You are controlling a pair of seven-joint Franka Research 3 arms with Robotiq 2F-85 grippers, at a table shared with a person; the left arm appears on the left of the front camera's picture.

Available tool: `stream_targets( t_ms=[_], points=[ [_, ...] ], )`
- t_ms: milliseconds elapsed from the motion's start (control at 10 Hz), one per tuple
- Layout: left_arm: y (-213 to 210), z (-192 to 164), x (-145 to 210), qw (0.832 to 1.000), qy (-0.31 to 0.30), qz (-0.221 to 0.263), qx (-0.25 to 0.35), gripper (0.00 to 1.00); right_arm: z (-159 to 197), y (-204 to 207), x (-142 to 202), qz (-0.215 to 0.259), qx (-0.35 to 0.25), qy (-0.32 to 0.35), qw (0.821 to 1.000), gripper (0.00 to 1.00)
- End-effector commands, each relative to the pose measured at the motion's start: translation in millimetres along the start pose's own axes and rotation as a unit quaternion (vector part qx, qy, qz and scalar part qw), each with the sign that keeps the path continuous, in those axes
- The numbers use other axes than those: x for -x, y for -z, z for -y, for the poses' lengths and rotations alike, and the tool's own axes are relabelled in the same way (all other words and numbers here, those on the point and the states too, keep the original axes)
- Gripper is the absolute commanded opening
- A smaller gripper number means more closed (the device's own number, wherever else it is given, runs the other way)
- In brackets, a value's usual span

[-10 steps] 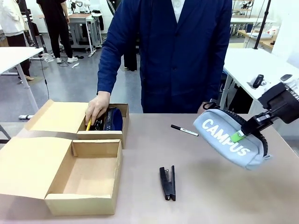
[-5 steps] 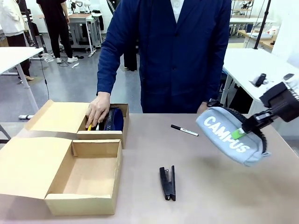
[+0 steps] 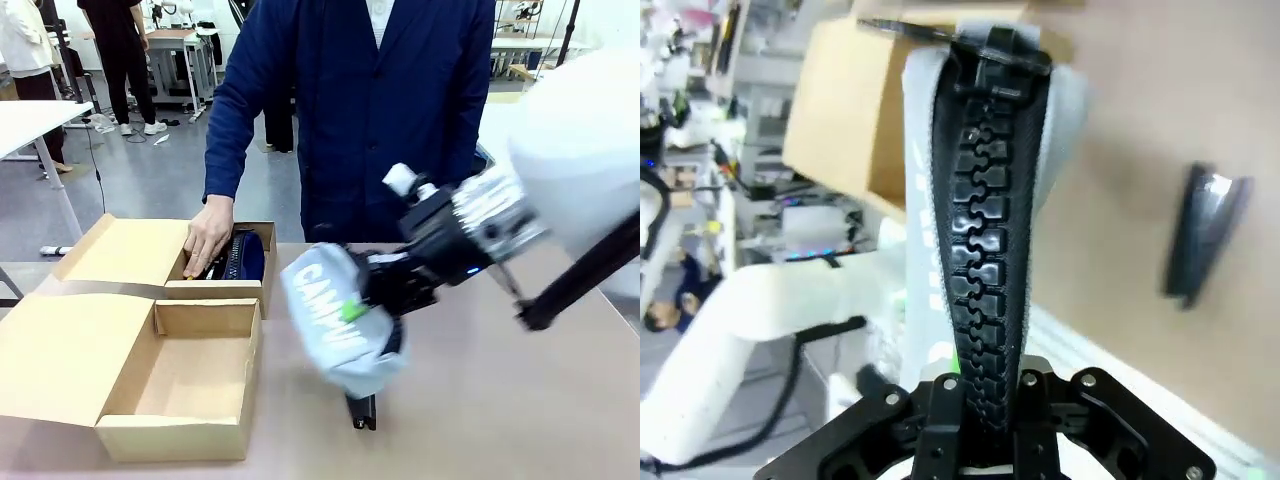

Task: Place items inside the box.
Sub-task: Pick up a Pencil pouch or Stapler and place it inside the Mailer Box closest to the robot.

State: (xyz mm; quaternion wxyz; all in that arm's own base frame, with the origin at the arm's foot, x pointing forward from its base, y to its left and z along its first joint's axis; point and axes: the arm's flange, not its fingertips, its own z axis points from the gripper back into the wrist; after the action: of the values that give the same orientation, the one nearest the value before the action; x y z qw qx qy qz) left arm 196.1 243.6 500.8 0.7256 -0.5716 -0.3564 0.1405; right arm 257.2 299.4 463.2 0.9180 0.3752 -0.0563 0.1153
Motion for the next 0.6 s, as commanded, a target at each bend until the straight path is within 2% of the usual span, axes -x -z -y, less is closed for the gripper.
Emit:
stream_targets(
  t_ms=[0, 100, 200, 300, 400, 500],
  points=[
    [-0.7, 2.2, -0.7, 1.0, 0.009, 0.006, 0.012, 1.0, -39.7, 57.2, -25.7, 0.014, -0.031, 0.016, 0.999, 0.07],
    [-0.7, 2.2, -0.7, 1.0, 0.009, 0.006, 0.012, 1.0, -65.0, 83.3, -30.6, 0.038, -0.056, 0.017, 0.998, 0.07],
    [-0.7, 2.2, -0.7, 1.0, 0.009, 0.006, 0.012, 1.0, -78.2, 101.1, -37.9, 0.095, -0.057, 0.016, 0.994, 0.07],
    [-0.7, 2.2, -0.7, 1.0, 0.009, 0.006, 0.012, 1.0, -62.9, 92.9, -44.2, 0.105, -0.031, -0.018, 0.994, 0.07],
    [-0.7, 2.2, -0.7, 1.0, 0.009, 0.006, 0.012, 1.0, -69.8, 75.5, -15.4, 0.03, -0.044, 0.029, 0.998, 0.07],
    [-0.7, 2.2, -0.7, 1.0, 0.009, 0.006, 0.012, 1.0, -69.8, 75.5, -15.4, 0.03, -0.044, 0.029, 0.998, 0.07]
  ],
)
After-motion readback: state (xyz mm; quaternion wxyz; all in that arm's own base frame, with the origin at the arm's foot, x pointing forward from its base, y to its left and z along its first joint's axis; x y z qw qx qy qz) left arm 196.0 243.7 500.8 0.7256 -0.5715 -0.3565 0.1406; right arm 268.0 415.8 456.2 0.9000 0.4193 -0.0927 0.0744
